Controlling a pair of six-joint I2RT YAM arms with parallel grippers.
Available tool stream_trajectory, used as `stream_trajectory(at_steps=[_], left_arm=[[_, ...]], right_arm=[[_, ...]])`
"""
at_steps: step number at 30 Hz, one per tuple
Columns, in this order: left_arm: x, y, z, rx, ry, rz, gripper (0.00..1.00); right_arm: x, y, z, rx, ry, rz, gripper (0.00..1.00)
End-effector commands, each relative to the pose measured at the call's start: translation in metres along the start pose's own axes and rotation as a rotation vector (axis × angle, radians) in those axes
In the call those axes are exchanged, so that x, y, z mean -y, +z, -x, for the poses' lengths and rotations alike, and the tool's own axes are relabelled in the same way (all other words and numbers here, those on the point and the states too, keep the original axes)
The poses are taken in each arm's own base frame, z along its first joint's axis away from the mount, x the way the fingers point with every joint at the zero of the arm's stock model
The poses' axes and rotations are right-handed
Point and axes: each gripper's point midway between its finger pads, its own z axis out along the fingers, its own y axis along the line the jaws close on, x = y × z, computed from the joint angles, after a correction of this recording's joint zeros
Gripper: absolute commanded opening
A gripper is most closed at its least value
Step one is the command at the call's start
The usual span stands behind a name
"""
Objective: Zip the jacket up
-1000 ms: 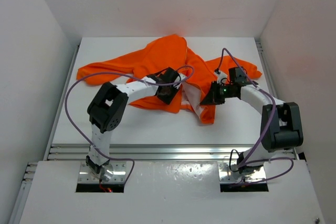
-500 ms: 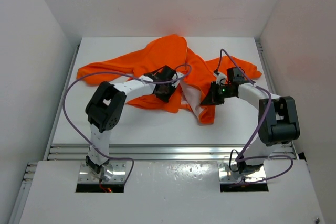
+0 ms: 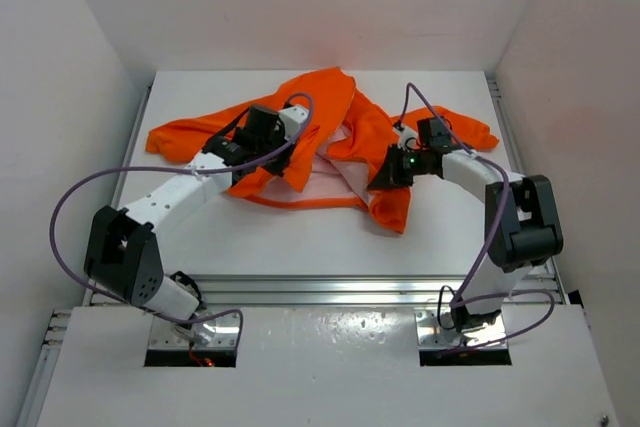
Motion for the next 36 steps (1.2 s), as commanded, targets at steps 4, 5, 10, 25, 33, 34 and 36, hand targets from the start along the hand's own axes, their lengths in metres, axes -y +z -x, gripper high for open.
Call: stream_trajectory(at_steps=[4,5,10,25,33,34,36], left_arm=[[0.009,0.017,-0.018,-0.048,0.034,0.018,0.0],[0.009,0.021,-0.018,-0.046,0.034,0.018,0.0],[0.019,0.027,-0.01,-0.003,0.003,-0.047,0.0],[0.027,0.054,-0.058,-0.138,-0.091,-0.175,0.05],[0.039,0.054,-0.054,-0.145,-0.149,-0.253,0.5],[0.039,0.054,-0.053,-0.147,-0.162,-0.252,0.64],[0.036,0.053,-0.053,-0.155,-0.181,-0.228,0.81]], right_arm=[[-0.071,0.033,0.051,0.07,0.002,0.162,0.0],[-0.075,0.032,0.057,0.082,-0.003,0.168,0.0],[-0.093,0.07,0.04,-0.003,0.022,0.191,0.0],[-0.07,0.092,0.014,-0.07,0.049,0.135,0.0],[-0.038,0.053,0.015,-0.036,0.069,0.084,0.0],[-0.035,0.047,0.017,-0.024,0.079,0.079,0.0],[-0.033,0.044,0.017,-0.02,0.082,0.08,0.0]])
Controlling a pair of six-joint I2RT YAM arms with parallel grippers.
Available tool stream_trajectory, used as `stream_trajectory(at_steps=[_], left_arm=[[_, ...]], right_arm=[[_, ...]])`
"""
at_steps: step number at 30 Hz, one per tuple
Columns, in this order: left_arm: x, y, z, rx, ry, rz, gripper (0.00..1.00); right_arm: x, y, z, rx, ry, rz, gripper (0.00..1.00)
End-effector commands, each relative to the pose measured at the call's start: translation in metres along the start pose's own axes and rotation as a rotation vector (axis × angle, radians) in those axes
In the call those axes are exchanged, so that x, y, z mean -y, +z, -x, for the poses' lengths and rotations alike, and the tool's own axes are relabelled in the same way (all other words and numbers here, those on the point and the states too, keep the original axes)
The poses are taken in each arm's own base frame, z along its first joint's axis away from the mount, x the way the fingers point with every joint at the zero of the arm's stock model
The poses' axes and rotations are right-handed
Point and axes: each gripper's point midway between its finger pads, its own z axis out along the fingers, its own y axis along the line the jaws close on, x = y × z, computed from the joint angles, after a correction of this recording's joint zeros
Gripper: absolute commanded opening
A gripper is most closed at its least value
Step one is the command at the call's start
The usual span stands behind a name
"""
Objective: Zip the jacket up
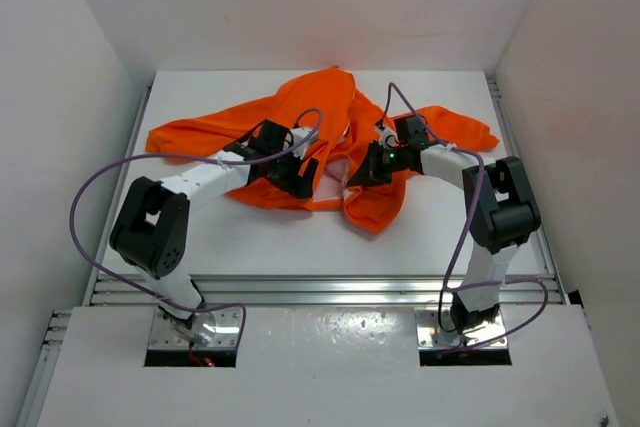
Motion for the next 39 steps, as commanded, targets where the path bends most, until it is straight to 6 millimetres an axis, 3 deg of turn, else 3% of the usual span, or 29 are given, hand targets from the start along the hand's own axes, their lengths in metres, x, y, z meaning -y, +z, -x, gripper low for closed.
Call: stream_trajectory(at_steps=[1,3,4,13,19,22,28,39], left_arm=[[-0.002,-0.005,0.011,0.017,-0.061,0.007,0.83],[-0.008,-0.007,0.012,0.014,-0.074,0.045,0.84],[-0.008,-0.009,0.015,0.023,-0.083,0.054,0.99],[0.005,-0.017,0.028,0.051,-0.068,0.16,1.0],[0.014,-0.011,0.019,-0.006,-0.066,0.242,1.0],[0.016,-0.004,0.014,-0.02,-0.068,0.267,0.97],[0.002,0.005,0.004,-0.051,-0.076,0.339,0.87],[0.007,0.017,-0.002,-0.104,-0.069,0.296,0.78]], right_arm=[[-0.002,-0.016,0.004,0.034,-0.039,-0.001,0.0],[-0.001,-0.017,0.003,0.035,-0.044,-0.002,0.0],[-0.001,-0.017,0.003,0.033,-0.045,-0.001,0.0],[-0.002,-0.019,0.002,0.034,-0.044,0.009,0.0],[-0.001,-0.02,0.003,0.037,-0.042,0.005,0.0],[0.0,-0.022,0.0,0.031,-0.035,0.007,0.0],[0.001,-0.024,-0.001,0.033,-0.03,0.008,0.0],[0.006,-0.03,-0.002,0.046,-0.021,0.005,0.0]])
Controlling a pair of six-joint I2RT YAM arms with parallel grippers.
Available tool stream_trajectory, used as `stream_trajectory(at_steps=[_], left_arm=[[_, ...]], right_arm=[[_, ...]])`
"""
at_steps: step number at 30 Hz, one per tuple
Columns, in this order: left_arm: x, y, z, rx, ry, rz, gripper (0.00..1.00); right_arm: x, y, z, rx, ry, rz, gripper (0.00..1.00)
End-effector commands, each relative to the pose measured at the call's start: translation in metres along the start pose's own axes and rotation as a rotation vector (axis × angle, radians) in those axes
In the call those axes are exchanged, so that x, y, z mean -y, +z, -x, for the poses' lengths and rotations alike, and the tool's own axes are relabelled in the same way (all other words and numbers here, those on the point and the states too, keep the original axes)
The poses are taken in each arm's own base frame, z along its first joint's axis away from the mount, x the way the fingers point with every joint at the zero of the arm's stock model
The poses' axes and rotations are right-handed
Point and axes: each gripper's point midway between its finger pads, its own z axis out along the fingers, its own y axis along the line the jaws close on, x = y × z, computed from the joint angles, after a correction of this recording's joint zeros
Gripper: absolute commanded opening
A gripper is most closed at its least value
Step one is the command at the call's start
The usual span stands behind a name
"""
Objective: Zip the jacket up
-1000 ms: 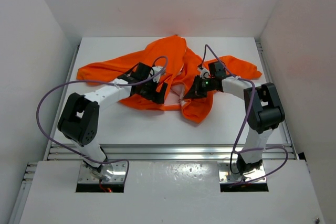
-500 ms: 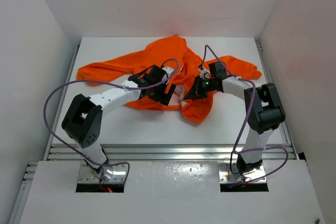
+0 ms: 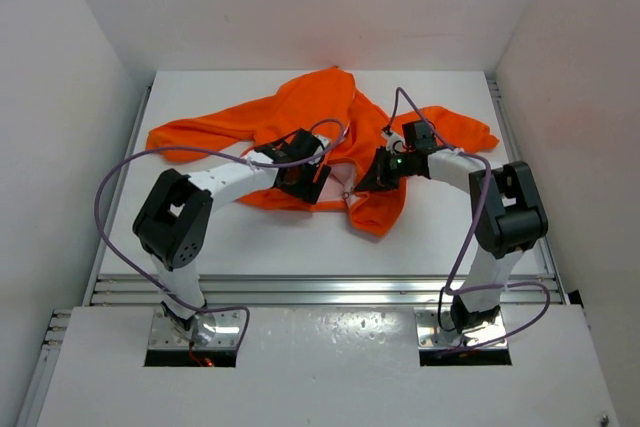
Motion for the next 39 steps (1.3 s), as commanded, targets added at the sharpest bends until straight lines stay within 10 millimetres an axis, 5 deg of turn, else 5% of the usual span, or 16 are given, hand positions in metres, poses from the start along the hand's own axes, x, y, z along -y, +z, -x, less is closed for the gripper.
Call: stream_trajectory(at_steps=[1,15,32,39], left_arm=[[0.006,-0.002,0.01,0.013,-0.007,-0.013,0.77],[0.013,0.016,0.004,-0.05,-0.002,-0.034,0.76],[0.026,0.002,0.019,-0.017,-0.019,-0.084,0.98],[0.022,0.012,0.014,-0.031,-0.019,0.005,0.92]], right_arm=[[-0.01,-0.012,0.008,0.039,-0.041,0.028,0.0],[-0.005,-0.012,0.01,0.043,-0.036,0.024,0.0],[-0.005,-0.011,0.009,0.033,-0.034,0.025,0.0],[-0.004,-0.009,0.009,0.033,-0.028,0.025,0.0]])
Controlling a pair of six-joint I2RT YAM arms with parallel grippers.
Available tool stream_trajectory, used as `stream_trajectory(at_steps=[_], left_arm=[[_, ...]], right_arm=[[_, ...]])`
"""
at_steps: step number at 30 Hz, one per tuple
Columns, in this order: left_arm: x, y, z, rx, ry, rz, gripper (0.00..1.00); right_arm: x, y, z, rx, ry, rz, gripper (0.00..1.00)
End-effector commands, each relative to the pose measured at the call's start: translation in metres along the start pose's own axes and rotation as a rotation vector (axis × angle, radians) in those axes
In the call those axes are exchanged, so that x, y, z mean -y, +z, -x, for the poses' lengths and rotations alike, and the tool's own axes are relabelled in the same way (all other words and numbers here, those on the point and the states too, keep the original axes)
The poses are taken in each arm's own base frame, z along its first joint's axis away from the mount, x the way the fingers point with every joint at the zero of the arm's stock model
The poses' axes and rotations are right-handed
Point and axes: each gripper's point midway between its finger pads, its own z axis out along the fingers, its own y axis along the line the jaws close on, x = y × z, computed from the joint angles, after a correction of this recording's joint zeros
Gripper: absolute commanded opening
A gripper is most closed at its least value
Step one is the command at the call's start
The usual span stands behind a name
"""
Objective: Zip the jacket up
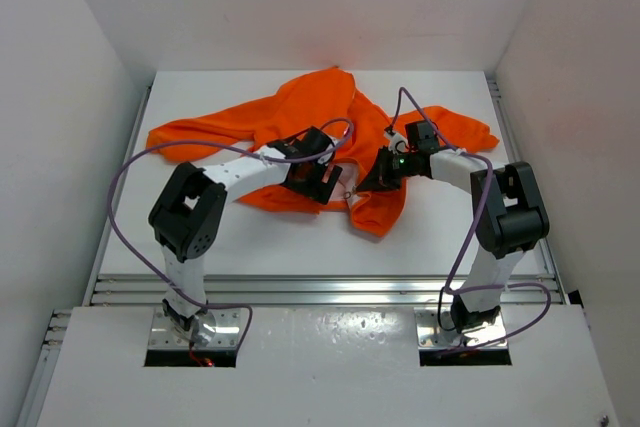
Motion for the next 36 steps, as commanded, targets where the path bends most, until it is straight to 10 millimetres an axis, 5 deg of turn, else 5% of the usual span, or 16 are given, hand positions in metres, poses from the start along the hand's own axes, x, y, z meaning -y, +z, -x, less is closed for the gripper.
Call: stream_trajectory(at_steps=[1,17,20,24,27,28,30,36], left_arm=[[-0.001,-0.002,0.009,0.024,-0.011,0.054,0.91],[0.001,0.003,-0.004,-0.001,0.011,0.126,0.94],[-0.001,0.006,-0.006,-0.007,0.013,0.139,0.88],[-0.001,0.003,-0.003,0.003,0.011,0.136,0.7],[0.001,-0.007,0.004,0.031,0.003,0.094,0.43],[0.004,-0.011,0.006,0.039,0.001,0.078,0.21],[0.001,-0.013,0.007,0.047,-0.031,0.022,0.03],[0.009,-0.061,0.044,0.256,-0.055,-0.227,0.0]], right_arm=[[-0.008,-0.005,0.009,0.031,-0.04,0.019,0.0],[-0.005,-0.006,0.008,0.031,-0.036,0.014,0.0],[-0.007,-0.006,0.008,0.031,-0.041,0.018,0.0],[-0.007,-0.006,0.007,0.028,-0.041,0.017,0.0],[-0.006,-0.007,0.007,0.031,-0.043,0.018,0.0],[-0.007,-0.008,0.007,0.031,-0.049,0.022,0.0],[-0.007,-0.007,0.008,0.034,-0.049,0.023,0.0],[-0.018,-0.008,0.009,0.049,-0.094,0.068,0.0]])
